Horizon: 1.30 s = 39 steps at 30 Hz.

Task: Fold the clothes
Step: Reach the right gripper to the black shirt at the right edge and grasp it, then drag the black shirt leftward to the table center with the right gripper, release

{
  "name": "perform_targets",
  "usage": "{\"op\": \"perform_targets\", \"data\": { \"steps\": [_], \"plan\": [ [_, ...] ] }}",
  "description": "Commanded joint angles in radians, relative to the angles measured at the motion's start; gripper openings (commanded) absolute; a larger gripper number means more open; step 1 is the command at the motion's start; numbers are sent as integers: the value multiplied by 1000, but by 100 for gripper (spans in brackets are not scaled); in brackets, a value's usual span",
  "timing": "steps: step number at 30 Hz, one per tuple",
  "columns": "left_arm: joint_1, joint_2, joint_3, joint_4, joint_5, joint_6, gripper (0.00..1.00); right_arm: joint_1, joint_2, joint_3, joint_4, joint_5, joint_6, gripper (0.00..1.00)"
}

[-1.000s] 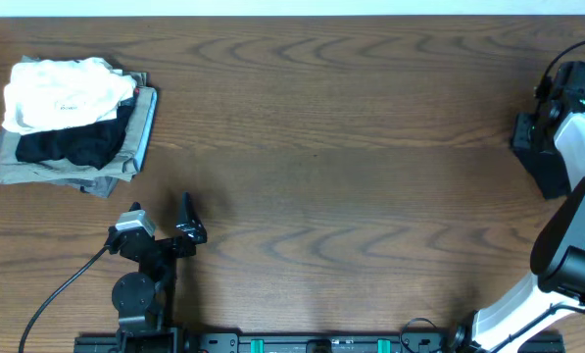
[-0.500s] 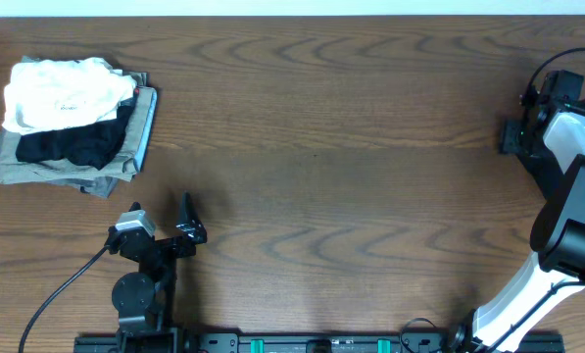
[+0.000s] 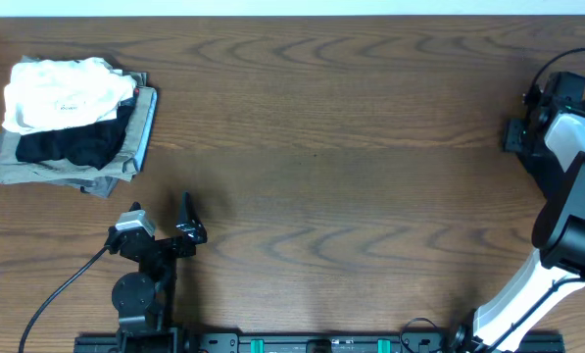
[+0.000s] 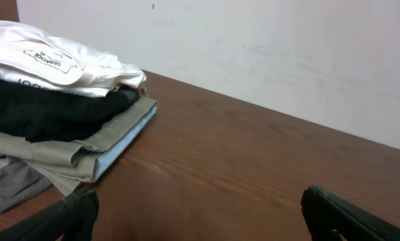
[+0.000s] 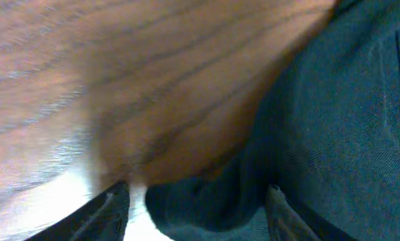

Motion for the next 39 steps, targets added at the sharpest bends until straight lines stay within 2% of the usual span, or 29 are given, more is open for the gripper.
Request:
{"op": "perform_targets", "data": {
  "steps": [1, 5, 11, 16, 21, 26, 33, 39],
  "plan": [
    [-4, -7, -15, -36, 11, 10, 98, -13, 42, 17, 0, -7, -8, 54],
    [-4, -7, -15, -36, 11, 10, 98, -14, 49, 17, 3, -11, -6, 39],
    [-4, -7, -15, -36, 11, 10, 98, -14, 49, 17, 11, -14, 7, 2],
    [-4, -7, -15, -36, 11, 10, 98, -13, 49, 17, 16, -66, 23, 1],
    [-4, -7, -15, -36, 11, 10, 98, 11, 48, 27, 31, -310, 25, 1],
    [-4, -7, -15, -36, 11, 10, 98, 75, 48, 32, 105, -460, 127, 1],
    [-4, -7, -15, -36, 11, 10, 98, 248, 48, 32, 226, -515, 274, 1],
    [-4, -7, -15, -36, 11, 10, 98, 454, 49, 32, 350, -516, 397, 1]
  ]
}}
